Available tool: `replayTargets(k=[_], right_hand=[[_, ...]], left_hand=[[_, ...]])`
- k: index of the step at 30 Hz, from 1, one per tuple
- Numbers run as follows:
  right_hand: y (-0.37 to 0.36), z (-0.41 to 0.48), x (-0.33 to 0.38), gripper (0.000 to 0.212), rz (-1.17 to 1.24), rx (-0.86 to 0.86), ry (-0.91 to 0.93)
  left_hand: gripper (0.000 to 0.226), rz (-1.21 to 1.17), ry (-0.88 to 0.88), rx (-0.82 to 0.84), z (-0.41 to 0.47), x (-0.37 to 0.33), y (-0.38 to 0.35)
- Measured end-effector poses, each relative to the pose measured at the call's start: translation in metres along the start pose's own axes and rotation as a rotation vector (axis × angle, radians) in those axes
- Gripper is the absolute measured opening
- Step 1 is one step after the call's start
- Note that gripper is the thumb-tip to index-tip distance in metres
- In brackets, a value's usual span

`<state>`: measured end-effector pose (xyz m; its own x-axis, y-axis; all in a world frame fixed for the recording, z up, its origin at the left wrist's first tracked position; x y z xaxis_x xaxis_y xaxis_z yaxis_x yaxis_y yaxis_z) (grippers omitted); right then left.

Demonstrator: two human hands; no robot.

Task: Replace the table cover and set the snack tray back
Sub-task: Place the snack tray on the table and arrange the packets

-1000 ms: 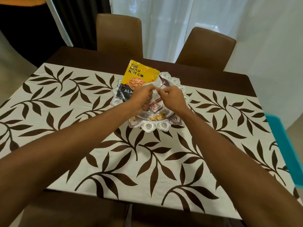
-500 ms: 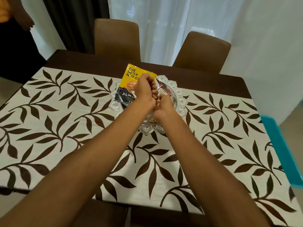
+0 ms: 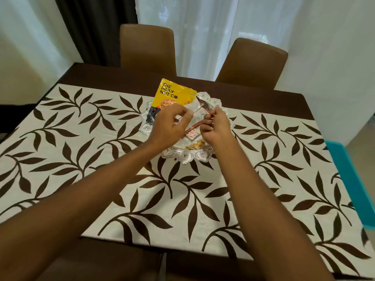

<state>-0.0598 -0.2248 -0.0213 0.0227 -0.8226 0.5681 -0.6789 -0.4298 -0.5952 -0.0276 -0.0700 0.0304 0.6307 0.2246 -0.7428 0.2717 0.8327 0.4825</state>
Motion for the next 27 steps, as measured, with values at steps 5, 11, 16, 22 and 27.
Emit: replayTargets(k=[5, 11, 16, 22, 27], right_hand=[[0.018, -0.020, 0.021, 0.043, -0.562, -0.078, 0.195], [0.005, -0.026, 0.017, 0.038, -0.877, -0.102, 0.308], [0.004, -0.025, 0.009, 0.043, -1.055, -0.042, 0.425], [0.011, -0.039, 0.012, 0.044, -1.081, -0.038, 0.505], [0.027, -0.064, -0.004, 0.038, -0.486, -0.155, 0.195]], left_hand=[[0.029, 0.305, -0.165, 0.355, -0.028, 0.030, 0.020], [0.037, 0.462, -0.184, 0.589, -0.022, 0.043, 0.004], [0.048, 0.553, -0.119, 0.673, -0.004, 0.049, -0.005], [0.055, 0.549, -0.139, 0.581, 0.002, 0.036, -0.014], [0.059, 0.156, -0.009, 0.245, 0.016, -0.009, -0.030]])
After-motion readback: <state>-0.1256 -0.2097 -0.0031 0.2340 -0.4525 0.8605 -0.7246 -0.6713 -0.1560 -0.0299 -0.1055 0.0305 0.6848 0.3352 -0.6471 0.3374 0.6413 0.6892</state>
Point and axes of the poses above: each hand's wrist, its own z-axis towards the middle knuckle, its own y-axis out of the back of the hand, x = y × z, the point moved 4 cm from there along z, towards the middle knuckle, and after that the axes turned 1 degree about z, right-handed, at the moved point
